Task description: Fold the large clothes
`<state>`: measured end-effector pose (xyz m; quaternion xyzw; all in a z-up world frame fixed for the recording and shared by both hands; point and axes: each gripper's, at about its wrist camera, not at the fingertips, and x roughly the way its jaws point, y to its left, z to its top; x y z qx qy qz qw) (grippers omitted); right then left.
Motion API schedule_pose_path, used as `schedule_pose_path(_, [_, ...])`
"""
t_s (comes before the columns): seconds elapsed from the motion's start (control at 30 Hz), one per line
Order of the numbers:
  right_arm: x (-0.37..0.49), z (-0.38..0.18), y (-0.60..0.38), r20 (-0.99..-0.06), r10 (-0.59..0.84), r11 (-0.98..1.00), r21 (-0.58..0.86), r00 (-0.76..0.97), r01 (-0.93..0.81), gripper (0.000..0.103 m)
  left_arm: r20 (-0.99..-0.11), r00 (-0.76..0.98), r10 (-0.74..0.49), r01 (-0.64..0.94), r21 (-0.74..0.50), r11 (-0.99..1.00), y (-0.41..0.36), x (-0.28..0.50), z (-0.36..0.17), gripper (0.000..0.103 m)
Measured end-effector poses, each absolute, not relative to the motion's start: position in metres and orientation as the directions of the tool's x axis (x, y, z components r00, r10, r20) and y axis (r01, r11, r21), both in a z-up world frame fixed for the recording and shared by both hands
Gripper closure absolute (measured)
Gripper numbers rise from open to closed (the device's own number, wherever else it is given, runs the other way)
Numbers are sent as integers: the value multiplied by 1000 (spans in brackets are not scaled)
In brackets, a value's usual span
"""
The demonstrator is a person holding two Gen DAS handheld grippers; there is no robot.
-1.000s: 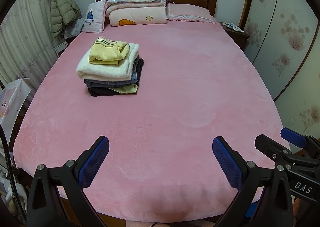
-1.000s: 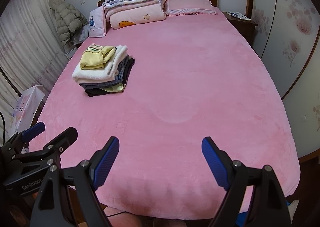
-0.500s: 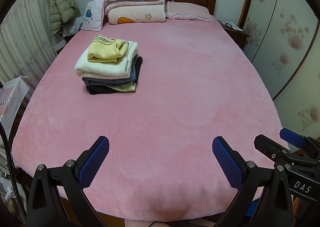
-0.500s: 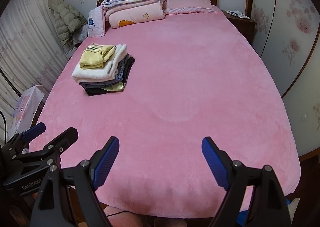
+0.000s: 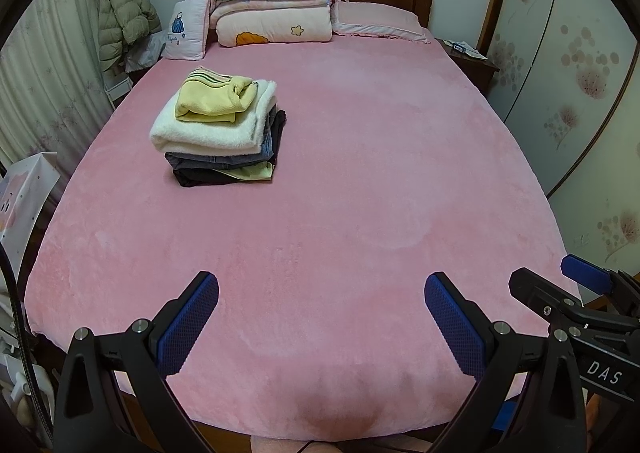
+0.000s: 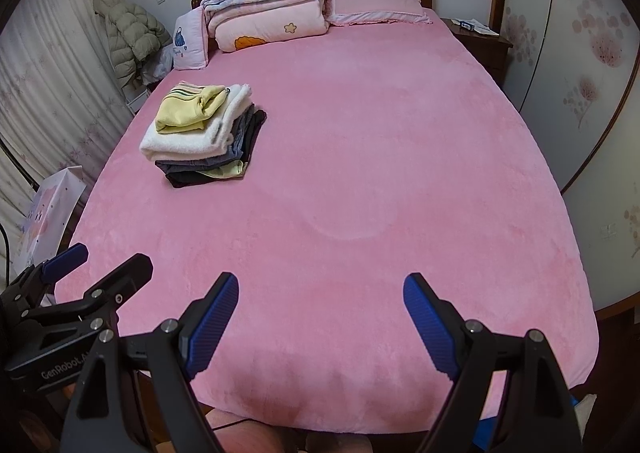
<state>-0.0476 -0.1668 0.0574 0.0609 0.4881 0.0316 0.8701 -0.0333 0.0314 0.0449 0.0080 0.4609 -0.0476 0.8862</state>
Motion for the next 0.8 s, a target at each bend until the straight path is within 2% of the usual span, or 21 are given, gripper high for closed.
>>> schedule_pose_path(0.8, [-52,56,-166,-843,114,990,138,526,8,18,-824,560,-86,100,-36,994,36,-37,43,1])
